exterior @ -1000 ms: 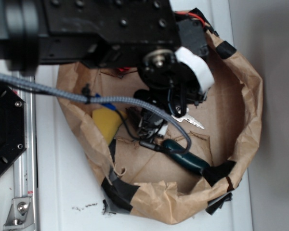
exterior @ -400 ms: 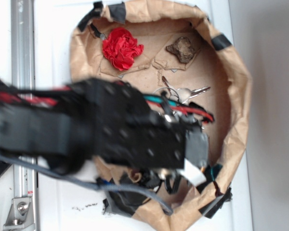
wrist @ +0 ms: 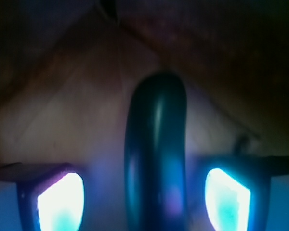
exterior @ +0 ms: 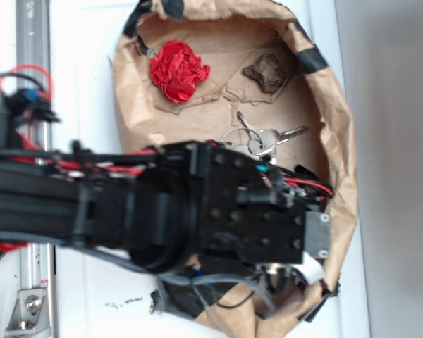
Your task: Grab the plastic pickle.
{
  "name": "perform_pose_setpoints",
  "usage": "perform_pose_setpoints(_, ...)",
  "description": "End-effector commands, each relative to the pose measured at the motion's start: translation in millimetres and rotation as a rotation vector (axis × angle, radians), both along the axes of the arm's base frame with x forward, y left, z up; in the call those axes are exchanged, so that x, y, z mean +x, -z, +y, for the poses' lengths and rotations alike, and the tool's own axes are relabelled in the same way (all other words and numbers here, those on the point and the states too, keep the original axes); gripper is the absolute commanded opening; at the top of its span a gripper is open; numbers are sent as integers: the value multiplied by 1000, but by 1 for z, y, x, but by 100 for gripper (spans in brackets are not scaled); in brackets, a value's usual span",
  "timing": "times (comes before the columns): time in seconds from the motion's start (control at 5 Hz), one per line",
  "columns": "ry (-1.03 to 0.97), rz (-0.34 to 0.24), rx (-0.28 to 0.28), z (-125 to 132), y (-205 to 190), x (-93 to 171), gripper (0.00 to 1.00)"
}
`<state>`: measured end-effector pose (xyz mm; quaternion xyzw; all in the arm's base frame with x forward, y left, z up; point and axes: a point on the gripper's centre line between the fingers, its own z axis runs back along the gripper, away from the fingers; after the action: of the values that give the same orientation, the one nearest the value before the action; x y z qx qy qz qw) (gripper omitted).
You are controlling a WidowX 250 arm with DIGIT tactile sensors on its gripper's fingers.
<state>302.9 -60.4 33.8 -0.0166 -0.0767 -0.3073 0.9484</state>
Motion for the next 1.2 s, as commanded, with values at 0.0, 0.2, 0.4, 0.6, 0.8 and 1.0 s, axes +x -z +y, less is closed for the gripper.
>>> perform_pose_setpoints(0.0, -22, -23, 28, -5, -2, 12, 0)
perform_pose_setpoints(0.2, -119, -1, 56, 10, -14, 7, 0)
perform_pose_setpoints(0.4, -302, -11, 30, 42, -63, -5, 0)
perform_pose_setpoints(0.6, -398, 17, 12, 62, -112, -10, 0)
perform_pose_setpoints(0.8, -589, -11, 34, 73, -150, -28, 0)
perform_pose_setpoints(1.0, -742, -25, 69, 67, -155, -35, 0)
